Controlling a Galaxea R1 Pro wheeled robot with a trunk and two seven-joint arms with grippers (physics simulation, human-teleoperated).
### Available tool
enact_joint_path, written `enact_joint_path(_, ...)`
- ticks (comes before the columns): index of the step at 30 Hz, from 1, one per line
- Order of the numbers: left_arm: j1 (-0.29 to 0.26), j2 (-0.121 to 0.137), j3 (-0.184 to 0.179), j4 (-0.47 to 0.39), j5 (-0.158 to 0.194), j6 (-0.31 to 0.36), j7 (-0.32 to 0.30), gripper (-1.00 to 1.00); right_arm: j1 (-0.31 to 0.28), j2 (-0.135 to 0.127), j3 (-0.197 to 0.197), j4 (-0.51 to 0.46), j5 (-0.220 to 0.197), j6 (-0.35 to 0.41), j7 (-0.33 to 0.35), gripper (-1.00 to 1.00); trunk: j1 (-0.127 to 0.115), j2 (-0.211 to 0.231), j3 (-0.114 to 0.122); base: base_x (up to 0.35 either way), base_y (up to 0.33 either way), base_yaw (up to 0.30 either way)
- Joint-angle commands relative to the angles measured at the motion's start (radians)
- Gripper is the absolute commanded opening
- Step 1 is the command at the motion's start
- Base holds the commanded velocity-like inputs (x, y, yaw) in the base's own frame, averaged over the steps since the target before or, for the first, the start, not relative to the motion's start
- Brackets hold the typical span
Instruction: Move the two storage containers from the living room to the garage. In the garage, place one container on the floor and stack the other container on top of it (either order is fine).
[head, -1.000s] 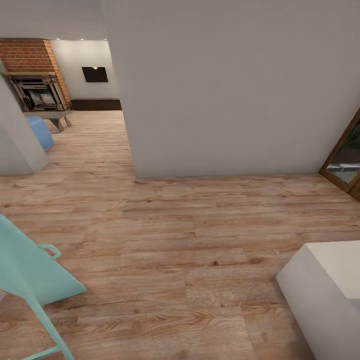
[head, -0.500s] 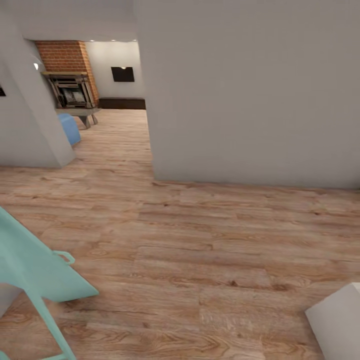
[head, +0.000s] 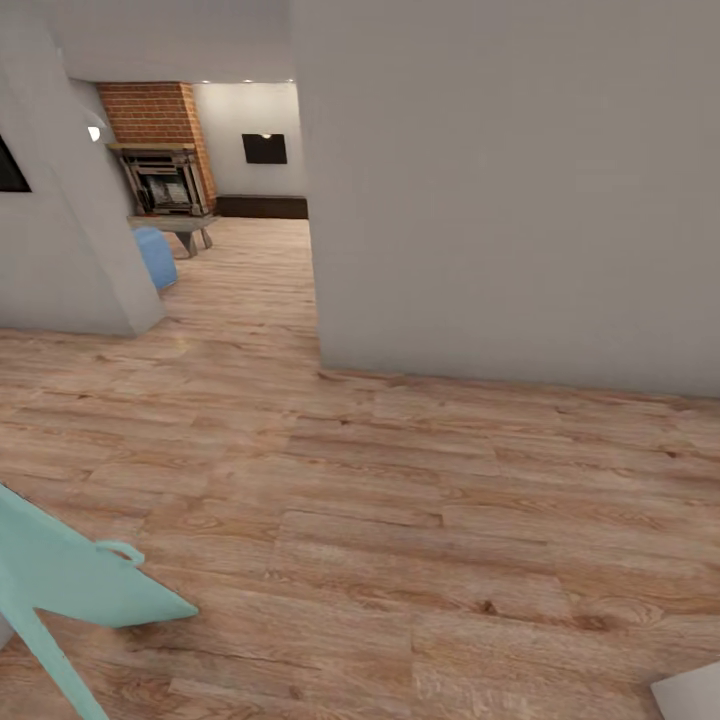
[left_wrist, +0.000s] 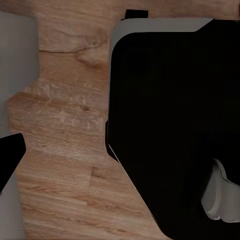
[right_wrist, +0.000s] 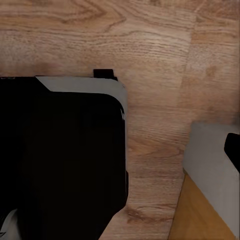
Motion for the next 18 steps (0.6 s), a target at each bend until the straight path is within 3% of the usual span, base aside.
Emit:
enact_joint_path(1, 0.0, 0.0, -0.009, -0.001, 0.009, 0.004, 0.004, 1.0, -0.001, 0.001, 0.008, 0.003, -0.008, -0.004, 0.0, 1.0, 0.001, -0.001, -0.001, 0.322, 0.0, 0.003)
enact_joint_path(18, 0.0, 0.0, -0.009, -0.001, 0.009, 0.004, 0.004, 1.0, 0.0, 0.001, 0.008, 0.003, -0.008, -0.004, 0.0, 1.0, 0.001, -0.001, -0.001, 0.322, 0.0, 0.001)
